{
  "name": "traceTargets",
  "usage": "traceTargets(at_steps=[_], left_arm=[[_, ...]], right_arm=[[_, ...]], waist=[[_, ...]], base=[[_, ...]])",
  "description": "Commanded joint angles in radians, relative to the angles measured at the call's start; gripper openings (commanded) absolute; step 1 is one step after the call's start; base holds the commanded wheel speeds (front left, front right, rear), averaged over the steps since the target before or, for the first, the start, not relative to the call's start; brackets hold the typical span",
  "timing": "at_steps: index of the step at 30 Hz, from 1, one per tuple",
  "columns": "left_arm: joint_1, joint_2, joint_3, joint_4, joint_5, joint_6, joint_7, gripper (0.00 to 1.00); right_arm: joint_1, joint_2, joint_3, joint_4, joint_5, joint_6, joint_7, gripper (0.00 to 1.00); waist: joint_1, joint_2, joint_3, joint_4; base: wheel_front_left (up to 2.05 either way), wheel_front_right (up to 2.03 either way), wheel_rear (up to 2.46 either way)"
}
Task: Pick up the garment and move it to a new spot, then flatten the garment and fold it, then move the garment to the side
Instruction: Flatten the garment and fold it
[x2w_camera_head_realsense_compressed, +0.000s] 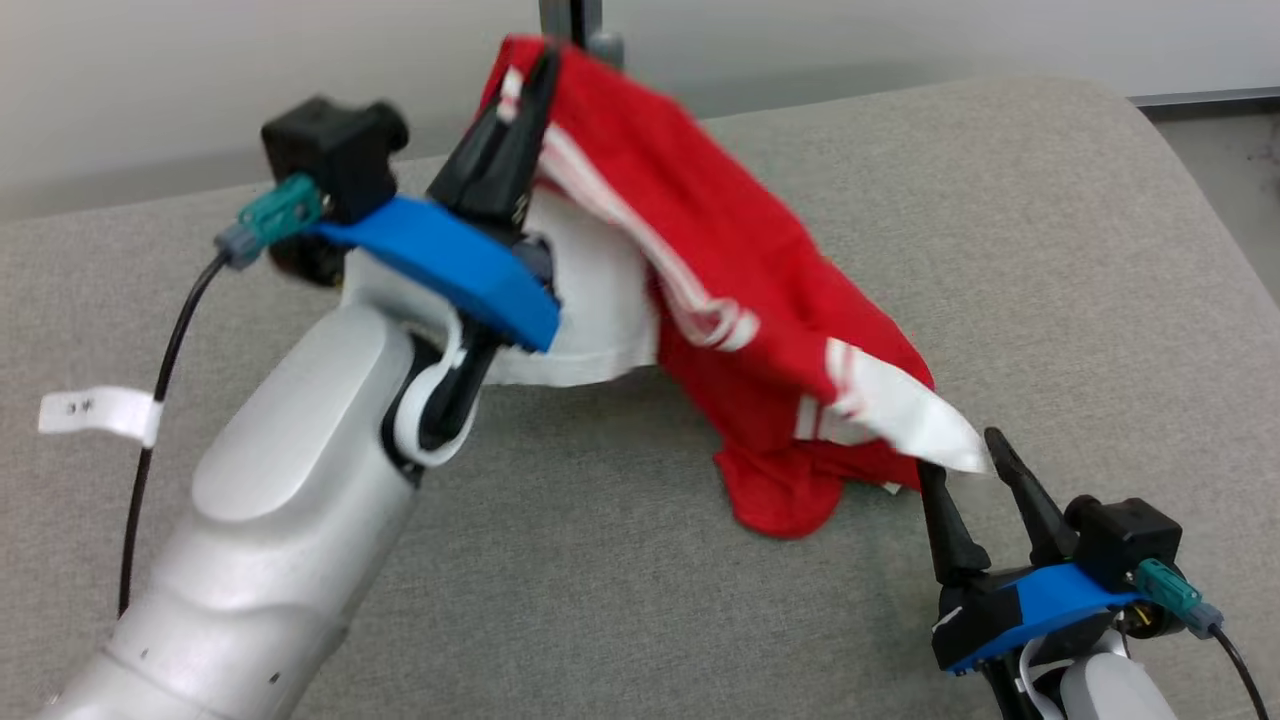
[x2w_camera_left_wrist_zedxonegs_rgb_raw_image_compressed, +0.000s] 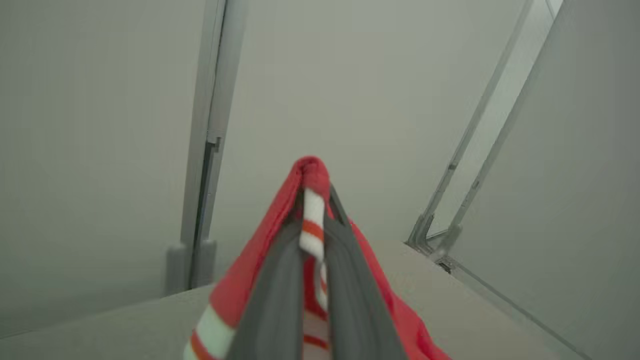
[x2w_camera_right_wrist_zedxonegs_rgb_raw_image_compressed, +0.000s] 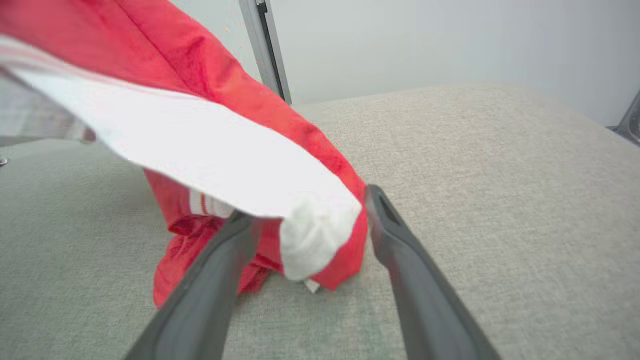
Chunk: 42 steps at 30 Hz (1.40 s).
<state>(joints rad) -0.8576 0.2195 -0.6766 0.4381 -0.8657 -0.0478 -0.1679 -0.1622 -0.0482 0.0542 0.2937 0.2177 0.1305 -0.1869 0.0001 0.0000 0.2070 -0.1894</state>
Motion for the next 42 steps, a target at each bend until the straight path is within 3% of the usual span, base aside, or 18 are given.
traceTargets(at_steps=[1,7,9,14,20,23,32,36,42], left_arm=[[0.032,0.018,0.001,0.021,0.005,0.012,0.001,0.0],[0.134,0.087,0.02,0.191,0.025,0.078,-0.047,0.0],[0.135,0.085,0.025,0.235,0.036,0.098,-0.059,1.0],[0.156,0.059,0.025,0.299,0.035,0.111,-0.072,1.0],[0.217,0.006,-0.07,0.29,0.045,0.082,0.054,1.0],[0.255,-0.011,-0.111,0.246,0.056,0.092,0.095,1.0],[0.279,-0.009,-0.26,0.087,0.158,0.059,0.159,1.0],[0.25,-0.011,-0.321,0.094,0.196,0.041,0.216,1.0],[0.206,-0.006,-0.358,0.156,0.25,0.069,0.253,1.0]], right_arm=[[-0.013,-0.004,-0.003,-0.004,0.0,0.001,-0.004,1.0],[-0.038,-0.004,0.005,-0.008,-0.006,0.001,-0.002,1.0],[-0.043,-0.004,0.01,-0.008,-0.004,0.001,-0.001,1.0],[-0.042,-0.004,0.01,-0.002,-0.001,0.001,-0.001,1.0],[-0.022,-0.004,-0.006,0.004,-0.012,0.001,0.004,1.0],[-0.019,-0.004,-0.004,0.004,-0.012,0.001,0.006,1.0],[-0.012,-0.004,0.017,0.0,-0.001,0.001,0.014,1.0],[-0.014,-0.004,0.027,-0.003,0.005,0.001,0.012,1.0],[-0.022,-0.004,0.032,0.001,0.022,0.001,-0.002,1.0]], waist=[[-0.0001,0.0,0.019,0.017],[-0.0001,0.0,0.057,0.036],[-0.0001,0.0,0.06,0.035],[-0.0001,0.0,0.055,0.034],[-0.0001,0.0,0.022,0.059],[-0.0001,0.0,0.007,0.071],[-0.0001,0.0,-0.019,0.062],[-0.0001,0.0,-0.008,0.032],[-0.0001,0.0,0.022,-0.017]], base=[[0.0,0.0,0.0],[0.0,0.0,0.0],[0.0,0.0,0.0],[0.0,0.0,0.0],[0.0,0.0,0.0],[0.0,0.0,0.0],[0.0,0.0,0.0],[0.0,0.0,0.0],[0.0,0.0,0.0]])
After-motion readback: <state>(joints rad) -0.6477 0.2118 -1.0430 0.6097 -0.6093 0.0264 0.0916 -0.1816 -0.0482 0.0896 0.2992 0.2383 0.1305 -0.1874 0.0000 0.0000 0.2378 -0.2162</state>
